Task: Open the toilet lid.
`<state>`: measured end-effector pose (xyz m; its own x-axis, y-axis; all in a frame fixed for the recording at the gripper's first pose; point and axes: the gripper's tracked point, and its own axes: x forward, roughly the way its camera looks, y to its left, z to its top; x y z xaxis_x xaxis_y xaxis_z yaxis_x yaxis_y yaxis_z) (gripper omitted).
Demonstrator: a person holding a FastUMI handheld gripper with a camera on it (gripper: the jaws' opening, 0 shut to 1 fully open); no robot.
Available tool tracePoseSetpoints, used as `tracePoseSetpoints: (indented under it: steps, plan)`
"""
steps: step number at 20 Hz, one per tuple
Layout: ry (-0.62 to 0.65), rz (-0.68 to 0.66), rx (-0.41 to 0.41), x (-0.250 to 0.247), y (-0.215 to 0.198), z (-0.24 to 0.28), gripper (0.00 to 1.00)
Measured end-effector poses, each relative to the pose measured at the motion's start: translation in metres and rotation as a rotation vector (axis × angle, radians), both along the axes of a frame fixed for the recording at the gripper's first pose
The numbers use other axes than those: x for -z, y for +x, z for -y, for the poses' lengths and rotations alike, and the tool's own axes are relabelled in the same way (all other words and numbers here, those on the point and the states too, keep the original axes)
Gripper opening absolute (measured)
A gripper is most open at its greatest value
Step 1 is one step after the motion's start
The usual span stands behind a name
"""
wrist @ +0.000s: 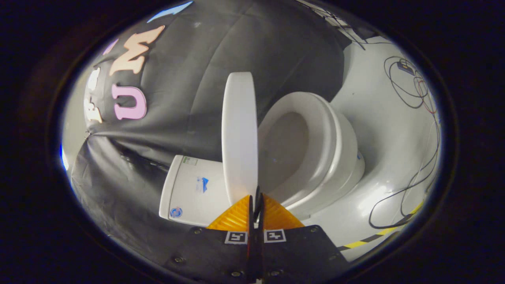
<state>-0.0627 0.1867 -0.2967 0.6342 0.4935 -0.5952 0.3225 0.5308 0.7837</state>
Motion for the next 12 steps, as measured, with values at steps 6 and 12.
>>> tracePoseSetpoints:
  steps: [6,12]
  plan:
    - [-0.026,0.061,-0.041,-0.02,0.005,-0.013,0.01]
    - [-0.043,0.131,-0.1,-0.035,0.009,-0.023,0.01]
